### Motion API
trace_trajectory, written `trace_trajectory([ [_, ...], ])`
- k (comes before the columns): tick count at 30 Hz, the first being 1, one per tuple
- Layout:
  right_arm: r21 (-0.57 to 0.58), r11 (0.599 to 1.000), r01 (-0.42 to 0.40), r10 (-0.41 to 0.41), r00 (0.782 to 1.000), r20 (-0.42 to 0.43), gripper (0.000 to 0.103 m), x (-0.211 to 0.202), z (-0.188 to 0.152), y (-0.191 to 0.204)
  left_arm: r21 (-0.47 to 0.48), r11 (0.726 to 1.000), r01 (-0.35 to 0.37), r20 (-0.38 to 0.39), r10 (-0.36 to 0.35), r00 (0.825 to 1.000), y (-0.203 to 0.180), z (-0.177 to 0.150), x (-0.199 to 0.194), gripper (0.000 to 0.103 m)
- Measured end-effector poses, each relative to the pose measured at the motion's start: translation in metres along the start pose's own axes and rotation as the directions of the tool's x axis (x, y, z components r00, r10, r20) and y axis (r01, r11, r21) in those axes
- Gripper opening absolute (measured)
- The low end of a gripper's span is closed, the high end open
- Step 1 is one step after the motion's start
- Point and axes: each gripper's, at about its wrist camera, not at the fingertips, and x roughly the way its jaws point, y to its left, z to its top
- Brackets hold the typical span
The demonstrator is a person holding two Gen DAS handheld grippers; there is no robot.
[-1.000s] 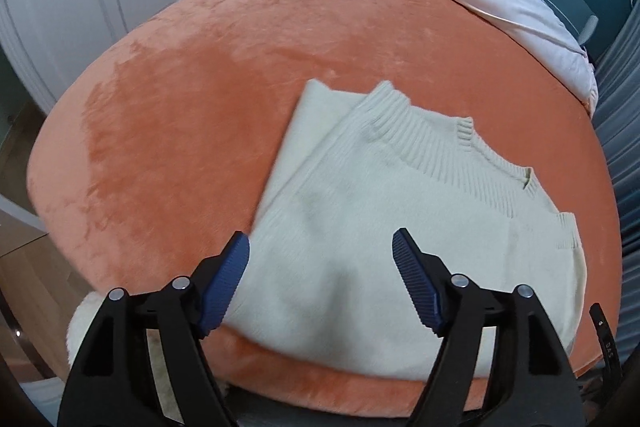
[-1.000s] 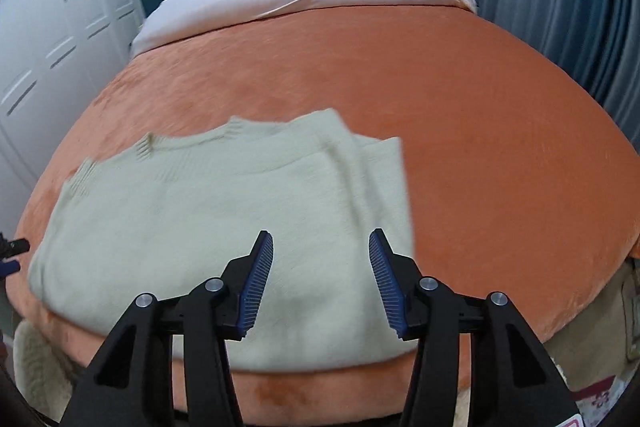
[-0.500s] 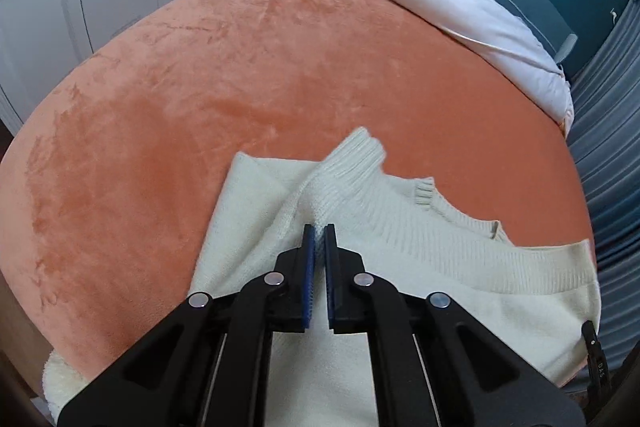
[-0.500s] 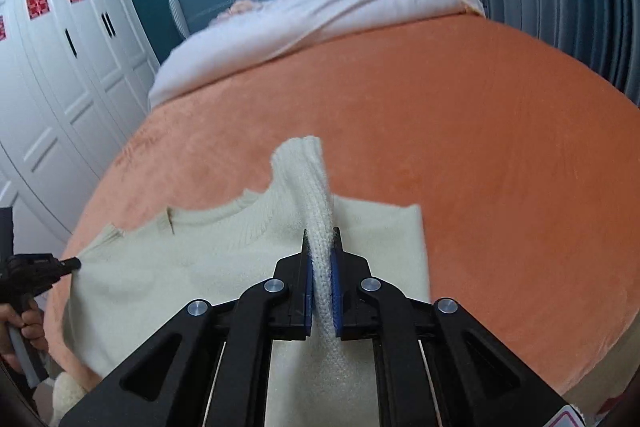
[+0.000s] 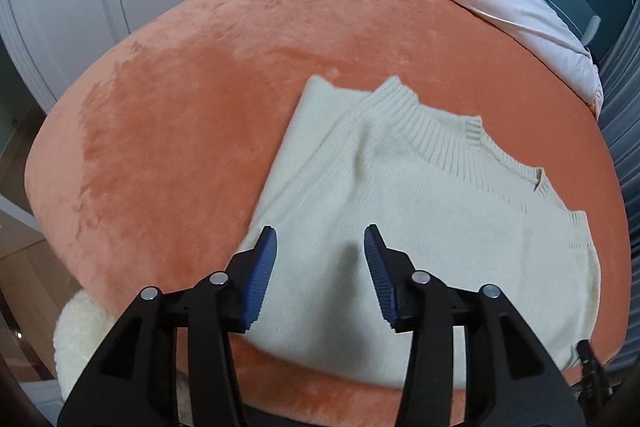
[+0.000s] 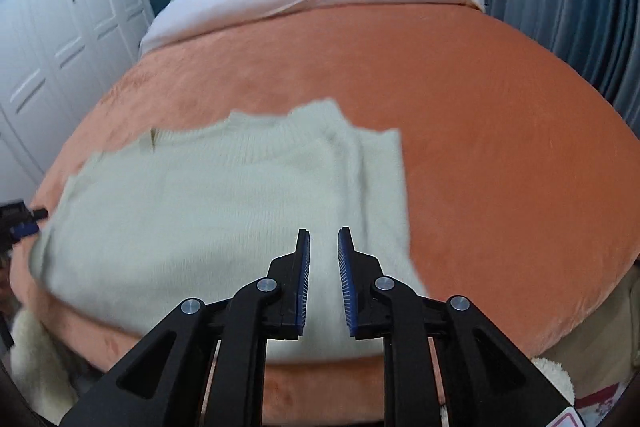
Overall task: Fold small clothes
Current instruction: 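Pinch the folded ridge with both grippers, then open and withdraw, then grasp the sweater edge with the left gripper and fold it over the body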
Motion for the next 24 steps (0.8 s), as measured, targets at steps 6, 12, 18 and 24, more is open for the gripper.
trace_trajectory([
  [6, -0.051, 0.998, 0.028, -0.034, 0.992, -0.122, 0.014, 0.024, -0.025, 0.010, -0.007, 0.998, -0.063, -0.029, 0.063, 0.998, 0.012, -0.031, -0.003, 0.043],
  [12, -0.034, 0.985, -0.172, 0.171, 0.985, -0.033, 0.014, -0.022, -0.004, 0.044, -0.074, 0.990, -0.121, -0.103, 0.113, 0.988, 0.032, -0.037, 0.017, 0.050],
  [18, -0.229, 0.937, -0.264, 0.266, 0.964, -0.019, 0.014, -0.017, 0.005, 0.135, -0.063, 0.991, -0.122, -0.085, 0.116, 0.990, 0.033, -0.044, 0.006, 0.052],
  [24, -0.385, 0.900, -0.205, 0.171, 0.978, -0.120, 0.018, 0.040, -0.034, 0.168, -0.136, 0.990, -0.027, -0.087, 0.015, 0.996, 0.048, -0.047, -0.007, 0.058],
])
